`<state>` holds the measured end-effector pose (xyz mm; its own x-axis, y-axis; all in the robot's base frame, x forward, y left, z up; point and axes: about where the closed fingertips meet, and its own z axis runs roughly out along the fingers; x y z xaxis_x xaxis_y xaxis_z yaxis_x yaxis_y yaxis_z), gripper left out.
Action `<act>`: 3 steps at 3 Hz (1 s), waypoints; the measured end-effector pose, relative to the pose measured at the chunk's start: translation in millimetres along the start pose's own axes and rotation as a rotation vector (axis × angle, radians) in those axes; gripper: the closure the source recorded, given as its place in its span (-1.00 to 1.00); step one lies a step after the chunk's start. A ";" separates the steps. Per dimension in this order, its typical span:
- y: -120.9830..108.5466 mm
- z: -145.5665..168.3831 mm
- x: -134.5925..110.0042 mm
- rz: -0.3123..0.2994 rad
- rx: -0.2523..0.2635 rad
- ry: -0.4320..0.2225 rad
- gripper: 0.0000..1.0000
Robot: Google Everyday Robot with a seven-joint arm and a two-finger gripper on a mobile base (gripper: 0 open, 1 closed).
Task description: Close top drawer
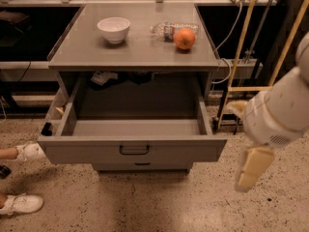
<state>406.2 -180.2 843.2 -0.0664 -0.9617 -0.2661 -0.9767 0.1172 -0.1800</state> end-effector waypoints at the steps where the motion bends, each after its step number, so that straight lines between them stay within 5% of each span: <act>1: 36.5 95.9 17.1 0.033 -0.096 -0.040 -1.00; 2: 80.0 193.9 34.8 0.076 -0.235 -0.024 -1.00; 3: 86.5 253.2 37.6 0.135 -0.283 -0.009 -1.00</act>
Offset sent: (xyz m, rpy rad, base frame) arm -0.0713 0.0403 -0.3377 0.0548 0.4401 -0.0274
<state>371.0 -143.4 577.9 -0.1991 -0.9396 -0.2783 -0.9772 0.1692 0.1279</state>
